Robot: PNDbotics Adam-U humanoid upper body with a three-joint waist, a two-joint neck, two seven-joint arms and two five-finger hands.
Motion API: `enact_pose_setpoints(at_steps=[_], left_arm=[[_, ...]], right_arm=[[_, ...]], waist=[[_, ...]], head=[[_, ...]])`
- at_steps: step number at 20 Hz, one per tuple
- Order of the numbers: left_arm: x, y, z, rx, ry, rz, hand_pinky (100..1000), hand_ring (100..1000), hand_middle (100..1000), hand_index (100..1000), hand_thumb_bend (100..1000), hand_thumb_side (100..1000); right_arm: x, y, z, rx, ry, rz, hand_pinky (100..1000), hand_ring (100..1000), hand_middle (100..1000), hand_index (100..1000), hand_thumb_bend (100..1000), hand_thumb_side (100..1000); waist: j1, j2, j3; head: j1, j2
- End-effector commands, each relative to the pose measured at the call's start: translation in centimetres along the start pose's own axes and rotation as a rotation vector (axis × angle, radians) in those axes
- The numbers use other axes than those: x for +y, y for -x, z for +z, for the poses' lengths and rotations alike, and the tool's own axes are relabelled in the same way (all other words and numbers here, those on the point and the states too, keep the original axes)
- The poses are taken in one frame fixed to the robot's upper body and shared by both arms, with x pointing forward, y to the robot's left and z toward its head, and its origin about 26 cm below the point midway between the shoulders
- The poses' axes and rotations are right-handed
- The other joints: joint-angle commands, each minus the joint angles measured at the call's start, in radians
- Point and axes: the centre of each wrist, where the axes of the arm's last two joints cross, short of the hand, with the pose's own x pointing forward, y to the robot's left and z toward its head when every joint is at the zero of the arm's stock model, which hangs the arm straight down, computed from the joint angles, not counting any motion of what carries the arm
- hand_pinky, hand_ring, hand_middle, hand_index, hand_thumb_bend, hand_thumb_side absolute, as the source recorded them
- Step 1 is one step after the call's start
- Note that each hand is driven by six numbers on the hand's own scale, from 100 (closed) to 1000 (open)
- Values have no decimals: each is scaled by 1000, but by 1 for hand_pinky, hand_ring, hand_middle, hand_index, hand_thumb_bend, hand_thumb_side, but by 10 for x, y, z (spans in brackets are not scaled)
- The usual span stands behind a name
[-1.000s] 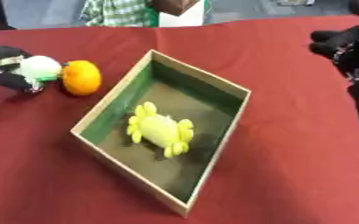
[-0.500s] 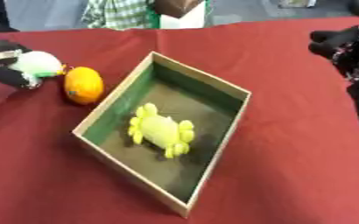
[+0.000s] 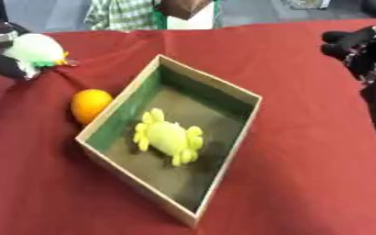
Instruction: Pick up objects on the table and place them in the box.
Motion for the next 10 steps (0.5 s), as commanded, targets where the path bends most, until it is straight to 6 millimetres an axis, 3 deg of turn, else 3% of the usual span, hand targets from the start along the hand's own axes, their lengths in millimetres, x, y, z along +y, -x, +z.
enact_pose_setpoints(at_steps=[1, 7, 10], left_arm=[[17, 6, 11, 12, -13, -33, 679, 796, 820, 917, 100, 600], [15, 8, 10, -8, 16, -8, 680, 799, 825, 921, 100, 620], [14, 7, 9, -20, 26, -2, 689, 809, 846, 979, 100, 641]], right_arm=[[-2, -7, -3, -24, -6, 14, 854, 808, 569, 914, 100, 668], [-2, -7, -2, -19, -7, 14, 855, 809, 569, 915, 100, 665], [-2, -7, -2, -18, -7, 13, 856, 810, 569, 915, 100, 665]], waist=[[-1, -25, -2], [-1, -24, -2], [-1, -24, -2]], head=[[-1, -1], [-2, -1], [-2, -1]])
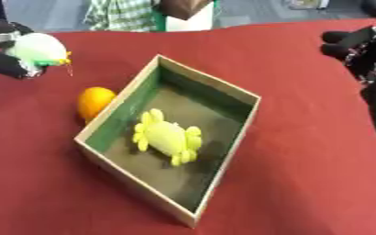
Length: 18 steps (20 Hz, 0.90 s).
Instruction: Pick up objects on the table and place them in the box.
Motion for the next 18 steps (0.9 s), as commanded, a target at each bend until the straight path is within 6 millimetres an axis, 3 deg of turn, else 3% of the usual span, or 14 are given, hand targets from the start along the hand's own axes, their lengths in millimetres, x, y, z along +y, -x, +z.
enact_pose_setpoints(at_steps=[1, 10, 18], left_arm=[[13, 8, 10, 12, -18, -8, 689, 811, 849, 994, 100, 641], [13, 4, 11, -14, -62, 19, 652, 767, 783, 871, 100, 584], [31, -44, 23, -209, -222, -88, 627, 749, 766, 860, 100, 450]], right_arm=[[-2, -7, -2, -19, -6, 14, 856, 810, 569, 915, 100, 664], [-2, -6, -1, -8, 11, 19, 858, 810, 567, 917, 100, 658], [-4, -8, -3, -22, 19, 22, 855, 809, 568, 915, 100, 662]], waist=[[-2, -23, 1], [-4, -22, -1], [-9, -23, -1]], head=[[-2, -1], [-3, -2], [-8, -2]])
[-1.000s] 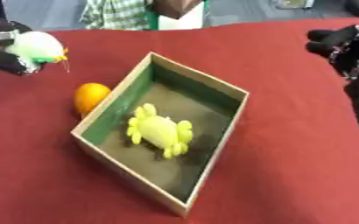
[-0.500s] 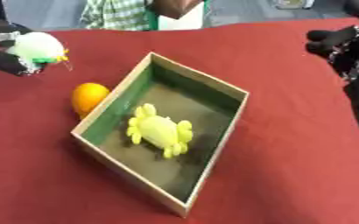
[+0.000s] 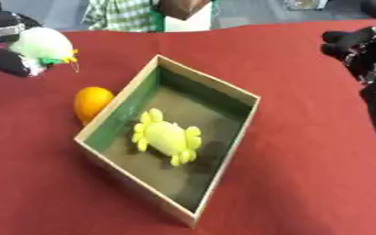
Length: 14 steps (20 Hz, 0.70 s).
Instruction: Pick up objects on the table and place them in the box.
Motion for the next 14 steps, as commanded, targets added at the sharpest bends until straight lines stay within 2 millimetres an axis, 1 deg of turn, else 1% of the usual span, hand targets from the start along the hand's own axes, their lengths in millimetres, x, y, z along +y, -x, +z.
enact_pose_setpoints(at_steps=[1, 2, 3, 5, 7, 10, 13, 14], left_arm=[[21, -24, 6, -99, -91, -74, 627, 749, 766, 861, 100, 449], [22, -33, 6, -137, -101, -91, 627, 749, 766, 862, 100, 486], [23, -42, 6, -171, -109, -105, 627, 749, 767, 863, 100, 451], [24, -58, 7, -223, -116, -123, 626, 749, 767, 863, 100, 453], [26, -69, 11, -245, -117, -133, 625, 749, 768, 865, 100, 470], [16, -93, 5, -303, -75, -124, 623, 750, 770, 869, 100, 493], [13, -104, 1, -315, -58, -121, 623, 750, 770, 869, 100, 492], [12, -106, 1, -317, -56, -121, 619, 748, 766, 871, 100, 513]], right_arm=[[-3, -8, -3, -27, -2, 23, 855, 809, 569, 915, 100, 664], [-3, -9, -4, -28, -2, 22, 855, 809, 569, 915, 100, 669], [-3, -9, -4, -30, 0, 21, 855, 809, 569, 915, 100, 664], [-4, -9, -4, -32, 4, 21, 854, 808, 569, 914, 100, 664], [-4, -10, -4, -34, 7, 21, 853, 808, 569, 914, 100, 666], [-5, -11, -5, -41, 8, 21, 853, 808, 570, 913, 100, 667], [-5, -11, -5, -42, 10, 22, 853, 808, 570, 913, 100, 667], [-5, -11, -5, -43, 10, 21, 853, 808, 569, 913, 100, 665]], waist=[[-2, -24, -1], [-2, -24, -1], [-2, -25, -1], [-2, -26, -2], [-1, -26, -3], [0, -28, -6], [0, -29, -5], [1, -28, -5]], head=[[-3, -1], [-2, -1], [-1, -1], [0, -2], [0, -2], [2, -1], [0, -1], [1, 0]])
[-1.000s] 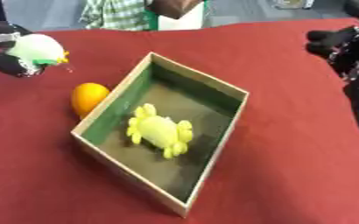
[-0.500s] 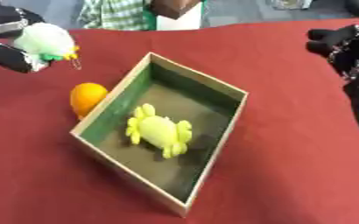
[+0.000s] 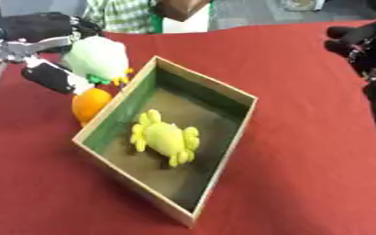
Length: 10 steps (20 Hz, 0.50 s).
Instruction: Pick up objects on the table and place them in the box.
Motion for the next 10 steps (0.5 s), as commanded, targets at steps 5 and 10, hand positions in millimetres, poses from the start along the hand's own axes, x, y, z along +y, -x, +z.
enact_pose_setpoints(at_steps=[5, 10], left_arm=[[-10, -27, -24, -41, 18, 6, 613, 744, 759, 869, 100, 528], [-26, -36, -38, -41, 40, 1, 612, 743, 759, 870, 100, 534]], right_arm=[[-3, -9, -4, -21, -7, 16, 853, 808, 569, 914, 100, 663], [-3, -9, -3, -16, -3, 15, 854, 808, 569, 914, 100, 661]], waist=[[5, -26, 5], [7, -28, 9]], head=[[6, 10], [24, 23]])
